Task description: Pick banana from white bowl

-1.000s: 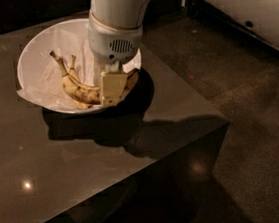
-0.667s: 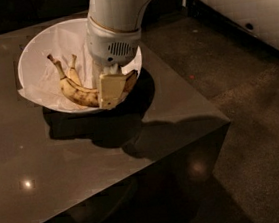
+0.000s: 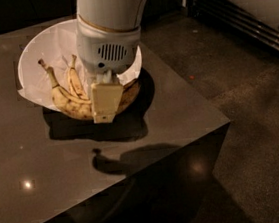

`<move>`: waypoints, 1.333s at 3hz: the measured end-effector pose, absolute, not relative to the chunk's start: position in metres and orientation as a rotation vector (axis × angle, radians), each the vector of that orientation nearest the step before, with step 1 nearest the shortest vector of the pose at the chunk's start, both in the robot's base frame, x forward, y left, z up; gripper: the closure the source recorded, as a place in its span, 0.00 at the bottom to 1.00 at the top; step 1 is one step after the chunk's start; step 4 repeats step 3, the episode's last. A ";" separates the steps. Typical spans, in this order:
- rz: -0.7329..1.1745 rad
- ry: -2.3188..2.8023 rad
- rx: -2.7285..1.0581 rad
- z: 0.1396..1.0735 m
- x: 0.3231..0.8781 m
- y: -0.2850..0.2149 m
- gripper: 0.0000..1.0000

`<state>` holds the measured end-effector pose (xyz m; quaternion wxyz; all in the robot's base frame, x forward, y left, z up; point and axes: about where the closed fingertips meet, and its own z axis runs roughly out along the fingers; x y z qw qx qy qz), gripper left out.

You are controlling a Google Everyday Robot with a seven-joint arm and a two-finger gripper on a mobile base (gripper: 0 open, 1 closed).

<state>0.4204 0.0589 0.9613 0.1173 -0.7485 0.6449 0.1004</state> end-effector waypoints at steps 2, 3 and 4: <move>0.429 2.002 -2.101 0.944 0.363 0.043 1.00; 0.439 2.008 -2.102 0.942 0.361 0.043 1.00; 0.439 2.008 -2.102 0.942 0.361 0.043 1.00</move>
Offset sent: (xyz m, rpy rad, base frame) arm -0.0872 -0.0299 -0.0462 0.0509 0.2118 -0.1278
